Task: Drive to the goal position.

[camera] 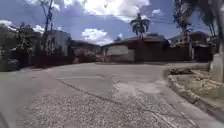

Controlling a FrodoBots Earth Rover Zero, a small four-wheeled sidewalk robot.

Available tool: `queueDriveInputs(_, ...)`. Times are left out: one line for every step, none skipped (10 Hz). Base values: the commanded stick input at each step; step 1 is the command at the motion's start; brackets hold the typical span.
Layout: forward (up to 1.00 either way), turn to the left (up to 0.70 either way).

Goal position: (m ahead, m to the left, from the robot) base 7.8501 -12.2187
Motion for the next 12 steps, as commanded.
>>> queueDriveInputs(0.70, 0.00)
queueDriveInputs(0.70, 0.00)
queueDriveInputs(0.70, 0.00)
queueDriveInputs(0.70, 0.00)
queueDriveInputs(0.70, 0.00)
queueDriveInputs(0.70, 0.00)
queueDriveInputs(0.70, 0.00)
queueDriveInputs(0.70, 0.00)
queueDriveInputs(0.70, 0.00)
queueDriveInputs(0.70, 0.00)
queueDriveInputs(0.70, 0.00)
queueDriveInputs(0.70, 0.00)
